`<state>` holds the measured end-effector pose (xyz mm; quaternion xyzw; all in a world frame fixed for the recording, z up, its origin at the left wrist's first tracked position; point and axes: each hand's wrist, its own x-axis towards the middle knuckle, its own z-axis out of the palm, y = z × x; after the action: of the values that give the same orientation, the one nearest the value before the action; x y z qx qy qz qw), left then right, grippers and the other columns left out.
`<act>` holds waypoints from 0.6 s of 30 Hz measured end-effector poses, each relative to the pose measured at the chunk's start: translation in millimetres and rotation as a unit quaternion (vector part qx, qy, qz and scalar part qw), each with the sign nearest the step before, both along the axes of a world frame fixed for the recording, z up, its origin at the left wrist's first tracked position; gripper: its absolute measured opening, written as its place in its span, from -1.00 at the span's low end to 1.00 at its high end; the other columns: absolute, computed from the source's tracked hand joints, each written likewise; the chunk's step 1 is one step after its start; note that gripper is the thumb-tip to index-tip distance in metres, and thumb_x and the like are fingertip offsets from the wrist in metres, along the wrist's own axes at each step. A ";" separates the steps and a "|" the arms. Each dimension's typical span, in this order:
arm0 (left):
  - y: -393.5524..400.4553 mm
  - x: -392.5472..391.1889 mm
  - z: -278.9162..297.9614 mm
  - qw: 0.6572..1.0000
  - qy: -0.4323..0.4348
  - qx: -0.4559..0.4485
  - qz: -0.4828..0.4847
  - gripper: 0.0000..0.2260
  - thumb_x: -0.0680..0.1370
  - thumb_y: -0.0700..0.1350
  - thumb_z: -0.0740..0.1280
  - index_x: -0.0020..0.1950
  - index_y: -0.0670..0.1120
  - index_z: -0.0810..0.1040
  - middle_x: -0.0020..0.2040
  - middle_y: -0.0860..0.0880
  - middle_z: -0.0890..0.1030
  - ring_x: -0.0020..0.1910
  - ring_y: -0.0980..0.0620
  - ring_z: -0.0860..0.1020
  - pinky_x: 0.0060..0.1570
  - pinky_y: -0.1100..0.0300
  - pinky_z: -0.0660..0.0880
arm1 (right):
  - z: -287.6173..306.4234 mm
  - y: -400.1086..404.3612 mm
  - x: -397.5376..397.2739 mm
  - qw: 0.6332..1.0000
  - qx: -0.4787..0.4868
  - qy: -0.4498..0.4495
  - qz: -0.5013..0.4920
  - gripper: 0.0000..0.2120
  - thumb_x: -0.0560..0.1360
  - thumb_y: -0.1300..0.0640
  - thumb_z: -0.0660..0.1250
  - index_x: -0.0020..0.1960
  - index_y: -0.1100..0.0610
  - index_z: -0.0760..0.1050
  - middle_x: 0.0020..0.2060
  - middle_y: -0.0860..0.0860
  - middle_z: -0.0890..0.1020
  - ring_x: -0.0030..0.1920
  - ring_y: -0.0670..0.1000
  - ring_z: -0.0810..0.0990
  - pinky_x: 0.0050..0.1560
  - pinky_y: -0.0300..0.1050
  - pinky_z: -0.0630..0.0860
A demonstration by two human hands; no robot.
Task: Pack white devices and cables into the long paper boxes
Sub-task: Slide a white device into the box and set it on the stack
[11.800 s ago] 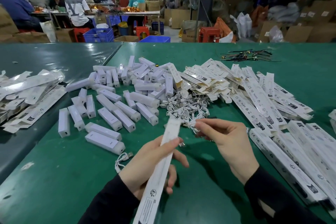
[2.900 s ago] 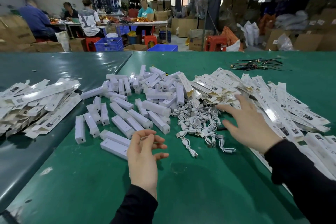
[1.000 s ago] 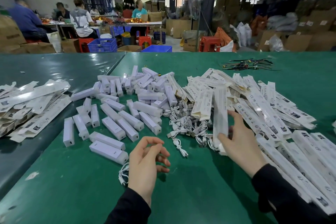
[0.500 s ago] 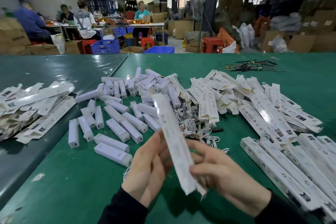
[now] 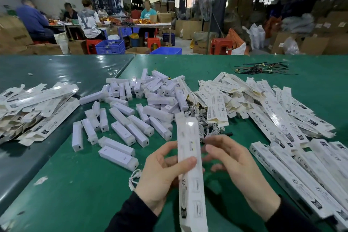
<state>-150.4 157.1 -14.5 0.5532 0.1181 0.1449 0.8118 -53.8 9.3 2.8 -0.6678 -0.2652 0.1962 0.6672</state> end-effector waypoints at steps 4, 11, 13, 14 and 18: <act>-11.5 -0.6 0.3 0.996 0.008 0.005 -0.086 -0.40 0.29 -0.15 0.53 0.28 -0.07 0.39 -0.01 -0.32 0.66 -0.13 -0.26 0.68 -0.05 -0.06 0.49 | 0.8 -0.4 3.0 0.994 0.053 0.076 0.066 -0.64 0.45 0.05 0.46 0.22 0.03 0.55 0.10 0.03 0.68 0.10 0.04 0.65 -0.02 -0.08 0.58; -16.6 -1.5 -2.4 0.990 0.013 0.012 -0.138 -0.43 0.44 -0.18 0.38 0.35 0.07 0.21 0.09 -0.32 0.63 0.00 -0.34 0.64 -0.30 0.00 0.60 | -1.9 -0.6 7.1 0.986 0.089 0.132 0.042 -0.56 0.28 0.08 0.49 0.15 0.08 0.58 -0.01 0.15 0.71 -0.10 0.05 0.67 -0.17 -0.17 0.59; -17.4 -1.7 -3.2 0.992 0.010 0.030 -0.126 -0.38 0.44 -0.18 0.40 0.37 0.15 0.18 0.09 -0.28 0.65 -0.05 -0.30 0.66 -0.44 0.17 0.54 | -3.5 -0.4 7.7 0.988 0.087 0.127 0.033 -0.53 0.25 0.07 0.50 0.14 0.11 0.57 -0.06 0.15 0.71 -0.13 0.05 0.68 -0.20 -0.18 0.60; -16.5 -1.2 -3.8 0.992 0.005 0.042 -0.117 -0.35 0.44 -0.19 0.41 0.38 0.19 0.17 0.08 -0.27 0.65 -0.07 -0.28 0.65 -0.40 0.14 0.56 | -4.0 -0.2 7.7 0.989 0.083 0.122 0.025 -0.52 0.23 0.07 0.51 0.14 0.12 0.56 -0.09 0.14 0.72 -0.14 0.06 0.68 -0.19 -0.17 0.61; -17.9 -1.3 -4.1 0.992 -0.013 0.080 -0.097 -0.29 0.43 -0.24 0.41 0.43 0.23 0.19 0.03 -0.40 0.61 -0.06 -0.25 0.56 0.11 -0.32 0.47 | -6.0 2.3 4.1 0.996 0.041 0.072 -0.027 -0.56 0.20 0.09 0.56 0.05 0.09 0.57 -0.25 0.05 0.70 -0.25 0.06 0.68 -0.24 -0.14 0.63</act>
<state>-151.7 139.2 -18.6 0.6232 0.0414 0.0814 0.7767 -49.6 11.6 -3.2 -0.6309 -0.2060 0.2143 0.7166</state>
